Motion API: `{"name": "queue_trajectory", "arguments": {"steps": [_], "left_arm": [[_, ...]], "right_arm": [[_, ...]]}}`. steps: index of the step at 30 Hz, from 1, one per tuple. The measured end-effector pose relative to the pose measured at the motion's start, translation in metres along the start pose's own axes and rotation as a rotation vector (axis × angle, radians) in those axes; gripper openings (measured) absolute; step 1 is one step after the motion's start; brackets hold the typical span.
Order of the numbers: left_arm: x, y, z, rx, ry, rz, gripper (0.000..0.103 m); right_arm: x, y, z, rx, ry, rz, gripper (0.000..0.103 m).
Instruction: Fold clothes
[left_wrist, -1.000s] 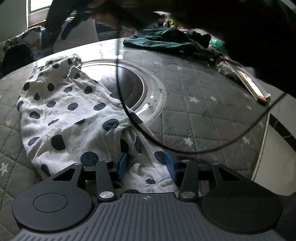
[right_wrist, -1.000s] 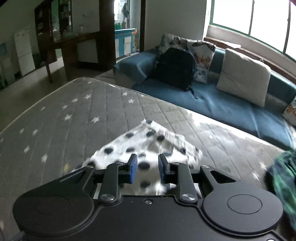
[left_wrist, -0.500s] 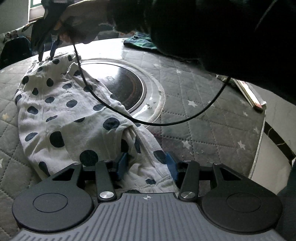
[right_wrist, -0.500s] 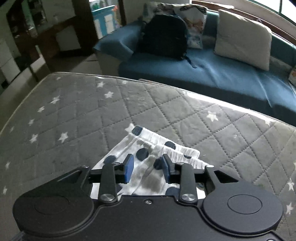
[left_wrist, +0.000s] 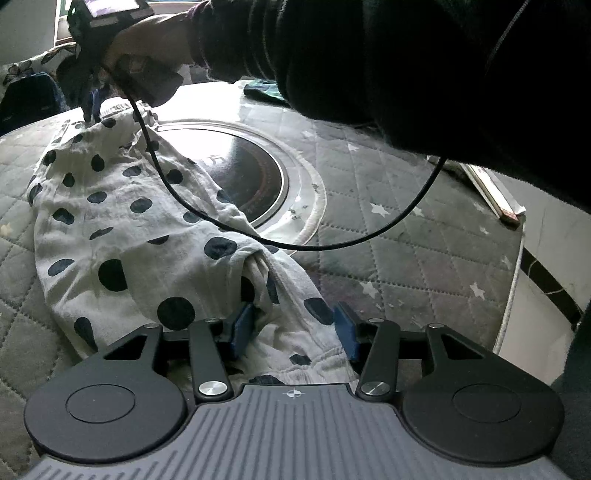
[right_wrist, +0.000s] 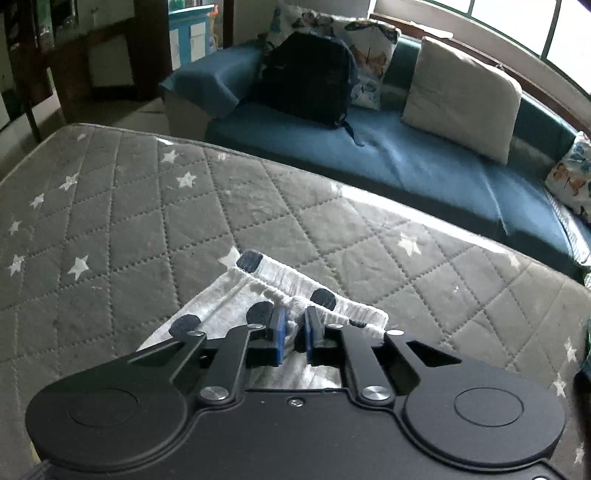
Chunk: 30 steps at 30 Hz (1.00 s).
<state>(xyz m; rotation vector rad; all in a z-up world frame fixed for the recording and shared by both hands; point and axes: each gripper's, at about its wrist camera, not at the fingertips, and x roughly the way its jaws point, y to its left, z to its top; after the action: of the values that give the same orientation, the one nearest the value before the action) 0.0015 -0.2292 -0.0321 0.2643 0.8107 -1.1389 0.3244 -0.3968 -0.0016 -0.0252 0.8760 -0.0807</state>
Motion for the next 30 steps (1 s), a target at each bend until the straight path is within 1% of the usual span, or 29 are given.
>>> {"name": "queue_trajectory", "arguments": {"steps": [5, 6, 8, 10, 13, 15, 17, 19, 21, 23, 28, 30], "left_arm": [[0.002, 0.001, -0.002, -0.004, -0.004, -0.002, 0.05], [0.002, 0.001, -0.002, -0.006, -0.005, -0.002, 0.05], [0.002, 0.002, -0.003, -0.01, -0.007, -0.004, 0.05], [0.002, 0.002, -0.003, -0.016, -0.008, -0.006, 0.05], [0.003, 0.002, -0.003, -0.021, -0.008, -0.009, 0.051], [0.004, 0.003, -0.001, -0.025, -0.004, -0.011, 0.051], [0.004, 0.003, -0.001, -0.027, -0.001, -0.012, 0.051], [0.005, 0.003, 0.0, -0.025, 0.001, -0.011, 0.051], [0.004, 0.002, 0.001, -0.021, 0.003, -0.006, 0.051], [0.004, 0.001, 0.002, -0.018, 0.005, -0.001, 0.051], [0.003, 0.0, 0.002, -0.026, 0.006, 0.015, 0.052], [0.002, -0.001, 0.002, -0.023, 0.01, 0.02, 0.052]], "right_arm": [[-0.028, 0.001, 0.014, 0.005, -0.081, 0.029, 0.007], [-0.023, 0.0, 0.033, 0.008, -0.092, 0.047, 0.007], [-0.021, 0.003, 0.04, 0.011, -0.108, 0.07, 0.007], [-0.012, 0.01, 0.043, -0.004, -0.105, 0.065, 0.007], [0.014, 0.017, 0.041, 0.001, -0.061, 0.087, 0.008], [0.02, 0.017, 0.039, 0.0, -0.046, 0.101, 0.011], [0.025, 0.017, 0.036, 0.0, -0.032, 0.114, 0.012], [0.009, 0.011, 0.038, -0.001, -0.038, 0.142, 0.014], [-0.011, 0.004, 0.038, -0.022, -0.048, 0.14, 0.015], [-0.027, -0.002, 0.034, -0.055, -0.035, 0.127, 0.017], [-0.035, -0.009, 0.01, -0.059, 0.024, 0.145, 0.017], [-0.019, -0.016, -0.004, -0.036, 0.085, 0.149, 0.017]]}}
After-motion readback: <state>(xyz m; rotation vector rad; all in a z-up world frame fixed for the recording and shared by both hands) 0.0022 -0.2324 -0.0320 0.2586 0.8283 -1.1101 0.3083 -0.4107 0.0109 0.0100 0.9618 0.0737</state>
